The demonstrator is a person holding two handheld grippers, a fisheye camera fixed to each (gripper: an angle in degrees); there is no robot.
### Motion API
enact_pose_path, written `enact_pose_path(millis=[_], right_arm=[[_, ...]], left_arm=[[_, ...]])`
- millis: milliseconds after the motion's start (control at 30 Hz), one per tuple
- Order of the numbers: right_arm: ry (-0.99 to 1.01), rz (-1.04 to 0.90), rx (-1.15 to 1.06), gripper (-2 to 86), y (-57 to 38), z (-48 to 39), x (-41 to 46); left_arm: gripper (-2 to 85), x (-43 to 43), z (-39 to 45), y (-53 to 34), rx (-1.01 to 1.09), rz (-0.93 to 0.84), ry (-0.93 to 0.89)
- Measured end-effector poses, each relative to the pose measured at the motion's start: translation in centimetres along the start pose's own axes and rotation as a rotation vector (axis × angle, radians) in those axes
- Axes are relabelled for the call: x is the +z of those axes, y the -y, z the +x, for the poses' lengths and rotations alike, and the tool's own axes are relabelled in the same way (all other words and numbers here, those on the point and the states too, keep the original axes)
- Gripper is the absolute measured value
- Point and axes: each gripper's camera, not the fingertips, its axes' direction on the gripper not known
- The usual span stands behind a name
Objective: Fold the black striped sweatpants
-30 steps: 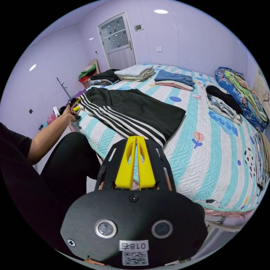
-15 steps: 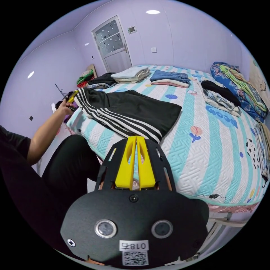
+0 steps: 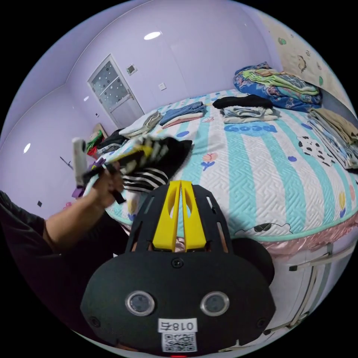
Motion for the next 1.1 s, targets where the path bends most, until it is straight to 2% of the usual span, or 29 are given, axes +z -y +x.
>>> enact_pose_path(millis=[67, 100, 267, 367, 433, 500, 567, 633, 767, 900, 1000, 1100], right_arm=[[0.005, 0.022, 0.016, -0.2, 0.1, 0.2, -0.3], [0.004, 0.031, 0.016, -0.2, 0.2, 0.1, -0.4], [0.02, 0.033, 0.03, 0.2, 0.7, -0.3, 0.6], [0.055, 0.044, 0.001, 1.0, 2.3, -1.5, 1.1], [0.047, 0.037, -0.106, 2.0, 4.5, -3.8, 1.7], [0.057, 0.04, -0.195, 2.9, 6.4, -5.9, 2.3], [0.064, 0.036, -0.287, 3.6, 8.5, -8.5, 3.4], [0.043, -0.003, -0.388, 4.2, 11.2, -12.0, 6.1], [-0.049, -0.088, -0.446, 3.8, 14.2, -15.3, 11.3], [-0.186, -0.284, -0.454, 2.6, 13.5, -15.8, 16.3], [-0.166, -0.122, -0.475, 2.0, 10.9, -16.0, 15.2], [-0.236, -0.052, -0.6, 1.9, 10.0, -17.1, 15.4]], left_arm=[[6.3, 2.8, 1.1, -1.1, 0.021, -0.05, 0.01], [6.4, 2.7, 1.1, -1.1, 0.009, -0.005, 0.006], [9.2, 1.7, 0.8, 2.0, -0.016, -0.026, -0.052], [11.2, -1.1, 1.3, 2.4, 0.048, -0.024, -0.213], [11.3, -4.3, 1.1, 1.5, 0.061, 0.031, -0.145], [11.5, -8.8, -0.7, -0.3, 0.028, 0.104, 0.162], [11.6, -11.0, -3.2, -1.0, -0.033, 0.121, 0.349], [10.4, -11.5, -6.1, -0.6, -0.065, 0.079, 0.398], [1.7, -9.1, -10.5, 2.2, 0.033, -0.077, 0.344], [-0.8, -6.1, -14.8, 2.3, 0.137, -0.357, 0.129], [-0.9, -5.8, -17.8, 1.0, 0.136, -0.414, 0.022], [-0.7, -5.4, -20.4, 0.4, 0.12, -0.422, -0.036]])
